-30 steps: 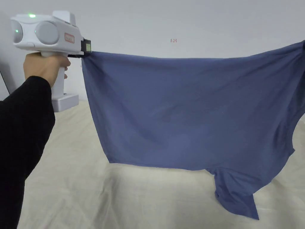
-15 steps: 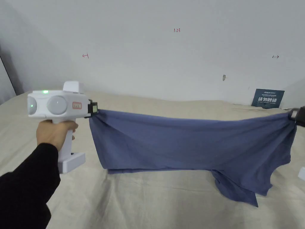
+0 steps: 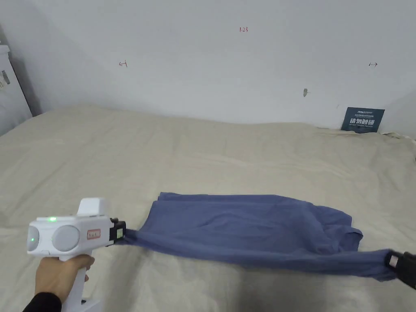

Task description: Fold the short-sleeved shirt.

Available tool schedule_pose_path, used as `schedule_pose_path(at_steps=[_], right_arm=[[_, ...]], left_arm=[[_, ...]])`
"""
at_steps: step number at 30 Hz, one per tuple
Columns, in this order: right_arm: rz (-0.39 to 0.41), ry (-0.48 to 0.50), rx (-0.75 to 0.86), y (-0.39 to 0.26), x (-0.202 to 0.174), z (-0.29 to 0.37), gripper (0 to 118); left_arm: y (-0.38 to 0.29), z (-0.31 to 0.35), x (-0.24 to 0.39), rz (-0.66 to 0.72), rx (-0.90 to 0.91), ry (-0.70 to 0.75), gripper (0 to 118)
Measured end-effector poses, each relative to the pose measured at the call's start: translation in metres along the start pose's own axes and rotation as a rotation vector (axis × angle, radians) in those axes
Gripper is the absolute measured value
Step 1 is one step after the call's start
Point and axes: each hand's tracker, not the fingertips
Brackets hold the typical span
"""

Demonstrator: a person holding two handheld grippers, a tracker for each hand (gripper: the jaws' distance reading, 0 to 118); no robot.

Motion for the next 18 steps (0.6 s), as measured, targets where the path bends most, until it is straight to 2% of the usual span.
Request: schedule_pose_path(at_steps=[2, 5, 7, 18], right_arm=[[-0.021, -0.011, -0.041, -0.032, -0.001, 0.013, 4], [0.010, -0.017, -0.117, -0.067, -0.003, 0.026, 4], [-0.001, -0.031, -0.140, -0.090, -0.006, 0.034, 4], [-0.015, -0.060, -0.210, -0.126, 0.007, 0.061, 4]], left_arm=[[-0.026, 0.001, -0.011, 0.024, -0.020, 0.004, 0], [-0.061, 0.005, -0.021, 0.051, -0.059, 0.005, 0], [-0.080, 0.007, -0.025, 0.053, -0.086, 0.016, 0], [-0.147, 0.031, -0.049, 0.076, -0.158, 0.035, 0]])
